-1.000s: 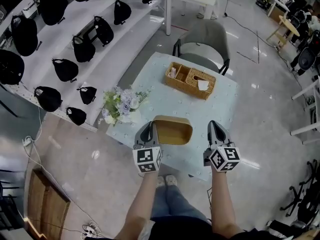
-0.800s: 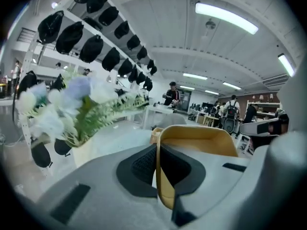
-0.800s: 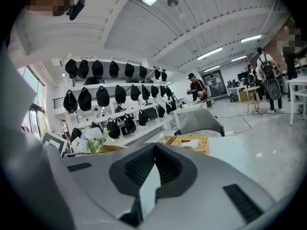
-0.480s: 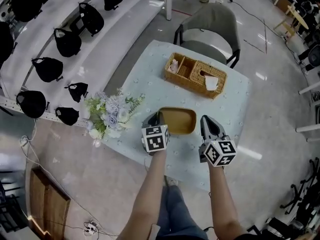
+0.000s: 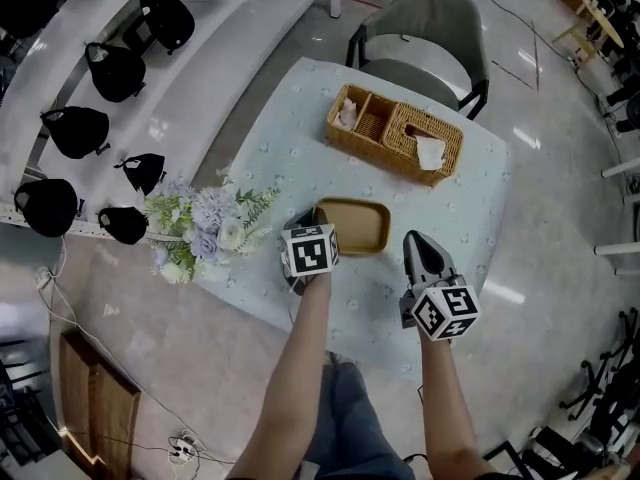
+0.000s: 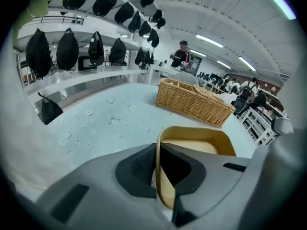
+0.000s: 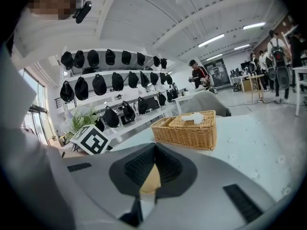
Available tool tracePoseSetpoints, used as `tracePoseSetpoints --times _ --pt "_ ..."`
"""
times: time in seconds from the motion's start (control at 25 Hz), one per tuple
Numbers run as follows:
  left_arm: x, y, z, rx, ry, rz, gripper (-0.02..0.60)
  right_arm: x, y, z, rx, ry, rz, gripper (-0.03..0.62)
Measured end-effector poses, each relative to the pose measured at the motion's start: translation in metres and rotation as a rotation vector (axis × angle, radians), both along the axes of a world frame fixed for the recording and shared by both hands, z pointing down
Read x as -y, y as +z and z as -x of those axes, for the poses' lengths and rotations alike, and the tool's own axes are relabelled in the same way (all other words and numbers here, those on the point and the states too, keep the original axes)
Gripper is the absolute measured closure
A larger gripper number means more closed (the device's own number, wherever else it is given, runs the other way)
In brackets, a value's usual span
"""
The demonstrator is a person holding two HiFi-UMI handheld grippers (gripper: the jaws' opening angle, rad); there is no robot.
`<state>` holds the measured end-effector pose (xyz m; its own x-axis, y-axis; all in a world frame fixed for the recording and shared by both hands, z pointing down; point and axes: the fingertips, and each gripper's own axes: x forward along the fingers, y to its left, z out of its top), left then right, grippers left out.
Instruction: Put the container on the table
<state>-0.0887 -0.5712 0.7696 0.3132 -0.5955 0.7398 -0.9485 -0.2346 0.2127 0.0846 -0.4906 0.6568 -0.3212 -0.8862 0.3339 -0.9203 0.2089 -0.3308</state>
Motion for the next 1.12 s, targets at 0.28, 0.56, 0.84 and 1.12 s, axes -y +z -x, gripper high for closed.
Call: tracePoseSetpoints --times 0.28,0.56,0.84,1.12 --pt "-0.004 0.002 0.002 -0.038 0.0 0.004 0.444 0.003 -0.002 0.005 0.003 -0.011 -0.01 0.595" --pt "-0.007 -0.009 0.005 -0.042 -0.002 -0.024 0.422 0.0 -0.005 0.003 0.009 -0.002 -0.014 0.595" --pt "-0.028 -0.085 -0.017 -0.039 0.074 -0.194 0.472 -0.011 -0.045 -0.021 0.016 0.089 -0.064 0.595" --pt "-0.075 -0.228 -0.042 -0.187 0.167 -0.535 0.545 -0.045 -0.126 -0.037 -0.005 0.136 -0.166 0.595"
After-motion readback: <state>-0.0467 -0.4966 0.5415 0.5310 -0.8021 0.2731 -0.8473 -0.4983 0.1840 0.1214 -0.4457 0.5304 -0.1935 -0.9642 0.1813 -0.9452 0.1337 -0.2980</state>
